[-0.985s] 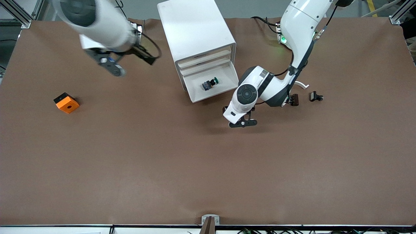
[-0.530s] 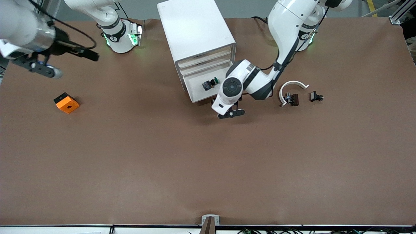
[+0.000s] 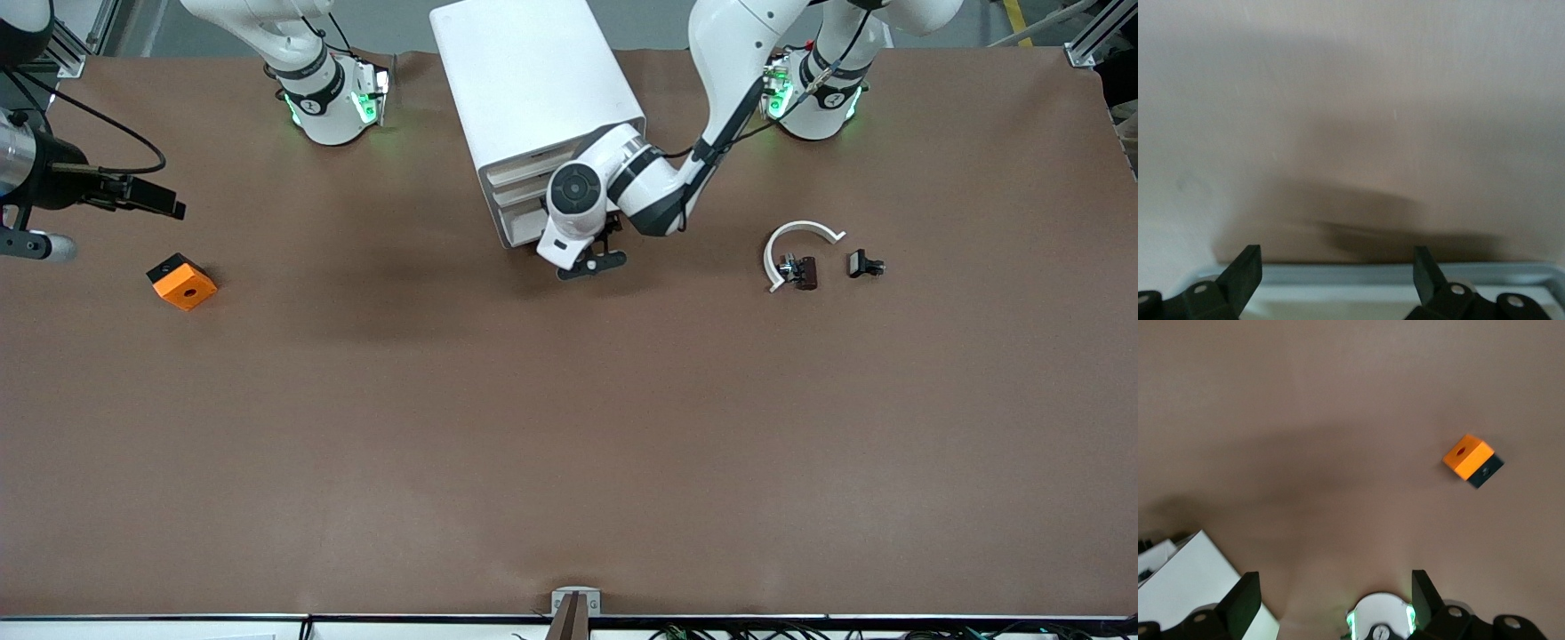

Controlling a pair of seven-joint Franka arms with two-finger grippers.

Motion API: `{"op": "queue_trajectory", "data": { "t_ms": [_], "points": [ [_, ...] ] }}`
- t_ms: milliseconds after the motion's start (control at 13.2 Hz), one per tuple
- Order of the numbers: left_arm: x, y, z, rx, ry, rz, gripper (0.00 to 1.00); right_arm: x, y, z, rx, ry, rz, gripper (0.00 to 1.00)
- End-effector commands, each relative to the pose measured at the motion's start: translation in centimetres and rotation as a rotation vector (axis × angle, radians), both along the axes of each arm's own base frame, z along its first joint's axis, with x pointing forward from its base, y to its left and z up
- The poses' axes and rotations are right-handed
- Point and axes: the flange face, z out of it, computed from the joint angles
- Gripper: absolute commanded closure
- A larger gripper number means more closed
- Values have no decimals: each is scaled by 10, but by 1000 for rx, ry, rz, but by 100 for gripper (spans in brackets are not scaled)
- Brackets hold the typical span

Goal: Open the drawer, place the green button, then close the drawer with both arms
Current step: 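Push the drawer closed with the left gripper while the right gripper withdraws, then draw the left gripper back from the closed drawer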

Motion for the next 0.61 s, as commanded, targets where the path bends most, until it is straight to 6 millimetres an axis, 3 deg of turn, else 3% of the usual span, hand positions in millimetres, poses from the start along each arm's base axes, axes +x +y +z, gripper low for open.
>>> {"op": "queue_trajectory", "data": {
  "t_ms": [0,303,379,530],
  "points": [
    [-37,-21,-2,25,12,23,0,-32,2,5,-21,-100,63,0],
    [-39,-22,-5,33,15,28,0,-34,4,38,-25,-163,68,0],
    [-30,-19,-4,28,11,32,0,-34,3,53,-28,-175,68,0],
    [8,-1,2,20,-11,77,0,-38,0,89,-28,-203,60,0]
  ]
}}
